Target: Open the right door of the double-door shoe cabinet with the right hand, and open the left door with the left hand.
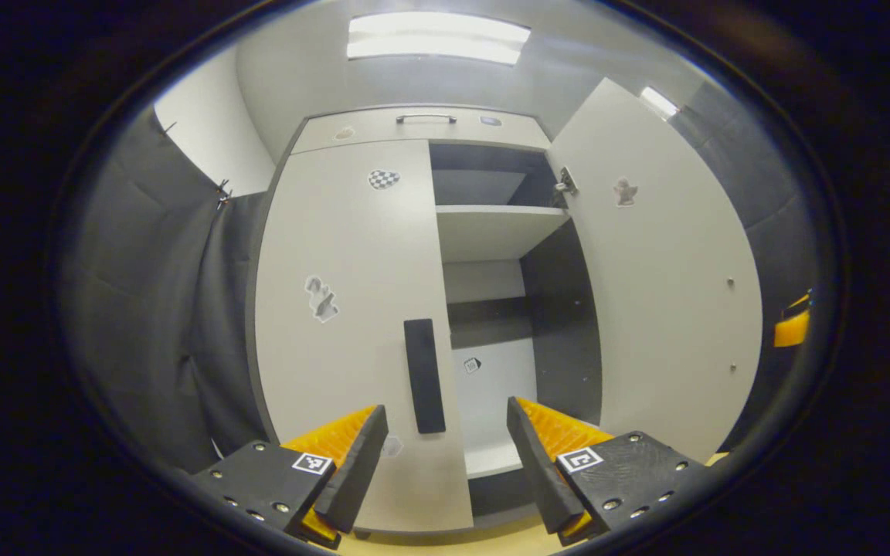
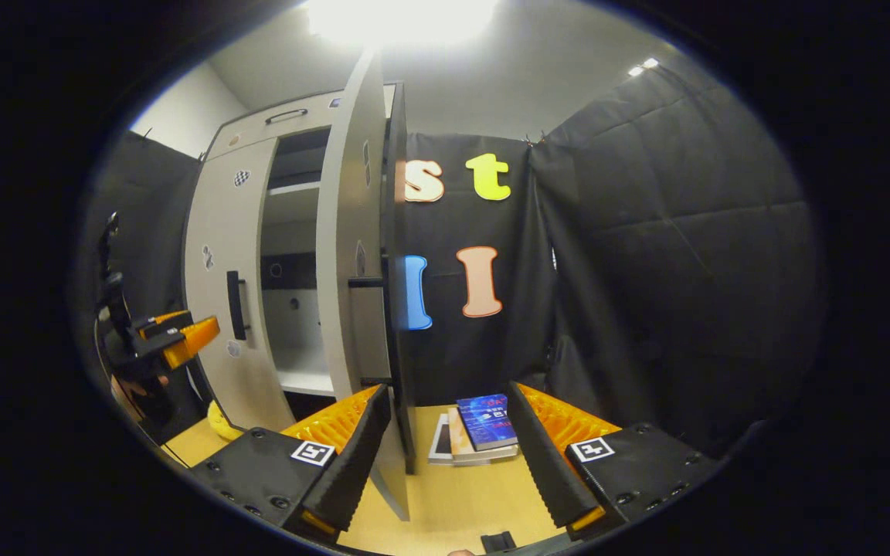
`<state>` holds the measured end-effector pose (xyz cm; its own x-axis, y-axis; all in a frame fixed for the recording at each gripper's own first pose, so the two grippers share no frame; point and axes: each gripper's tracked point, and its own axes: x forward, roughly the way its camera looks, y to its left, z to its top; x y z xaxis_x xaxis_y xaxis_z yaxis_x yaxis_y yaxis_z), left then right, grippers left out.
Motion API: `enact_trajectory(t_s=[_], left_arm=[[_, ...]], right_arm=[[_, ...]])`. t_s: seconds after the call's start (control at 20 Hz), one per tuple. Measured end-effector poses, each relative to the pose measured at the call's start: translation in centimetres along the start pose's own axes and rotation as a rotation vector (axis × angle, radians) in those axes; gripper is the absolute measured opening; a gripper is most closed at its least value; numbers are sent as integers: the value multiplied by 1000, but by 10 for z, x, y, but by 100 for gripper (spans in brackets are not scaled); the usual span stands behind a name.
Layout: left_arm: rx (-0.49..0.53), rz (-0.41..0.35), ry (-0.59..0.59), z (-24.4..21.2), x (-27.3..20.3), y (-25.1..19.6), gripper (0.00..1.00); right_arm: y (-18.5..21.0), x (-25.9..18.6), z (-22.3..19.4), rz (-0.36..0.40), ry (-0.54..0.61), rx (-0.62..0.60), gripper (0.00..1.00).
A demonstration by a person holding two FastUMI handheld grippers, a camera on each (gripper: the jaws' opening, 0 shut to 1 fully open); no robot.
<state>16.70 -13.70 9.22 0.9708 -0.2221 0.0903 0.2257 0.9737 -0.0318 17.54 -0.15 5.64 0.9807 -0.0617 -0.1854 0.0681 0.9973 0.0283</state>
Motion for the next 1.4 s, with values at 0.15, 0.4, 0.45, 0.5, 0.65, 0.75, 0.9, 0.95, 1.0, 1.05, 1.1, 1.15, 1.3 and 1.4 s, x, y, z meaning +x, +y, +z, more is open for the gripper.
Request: enact_trajectory(t_s=[0.15, 0.4, 0.45, 0.5, 0.65, 0.75, 0.9, 0.95, 1.0, 1.05, 1.1, 1.15, 1.3, 1.4], left_arm=[[-3, 18, 7, 2, 27, 9, 90], [19, 48, 36, -8, 64, 22, 89], [13, 50, 51, -13, 70, 23, 89], [6, 52, 63, -18, 77, 25, 89], [-5, 58, 99, -27, 94, 29, 90], [-16, 60, 103, -29, 100, 30, 90], [-19, 80, 116, -32, 107, 34, 88], [-18, 93, 110, -31, 107, 37, 81], [-22, 94, 108, -30, 106, 37, 75], [-15, 98, 113, -31, 106, 36, 68], [-7, 96, 121, -32, 105, 36, 68], [-18, 83, 114, -31, 108, 29, 64], [-25, 108, 127, -33, 106, 24, 30], [-52, 110, 137, -36, 108, 25, 27]], right_arm=[[-1, -1, 0, -7, 3, 27, 96], [-1, -5, -9, -33, 39, 63, 97], [-1, -6, -10, -36, 48, 69, 97], [0, -8, -11, -38, 53, 75, 97], [-1, -9, -16, -44, 71, 86, 96], [-3, -10, -18, -51, 83, 83, 97], [-5, -11, -20, -58, 93, 84, 97], [-5, -10, -20, -58, 94, 86, 96], [-6, -10, -21, -57, 94, 87, 97], [-6, -10, -20, -53, 95, 88, 97], [-6, -10, -21, -48, 94, 86, 92], [-7, -9, -20, -44, 92, 84, 97], [-6, -8, -19, -32, 82, 88, 97], [-7, -7, -20, -23, 83, 83, 97]])
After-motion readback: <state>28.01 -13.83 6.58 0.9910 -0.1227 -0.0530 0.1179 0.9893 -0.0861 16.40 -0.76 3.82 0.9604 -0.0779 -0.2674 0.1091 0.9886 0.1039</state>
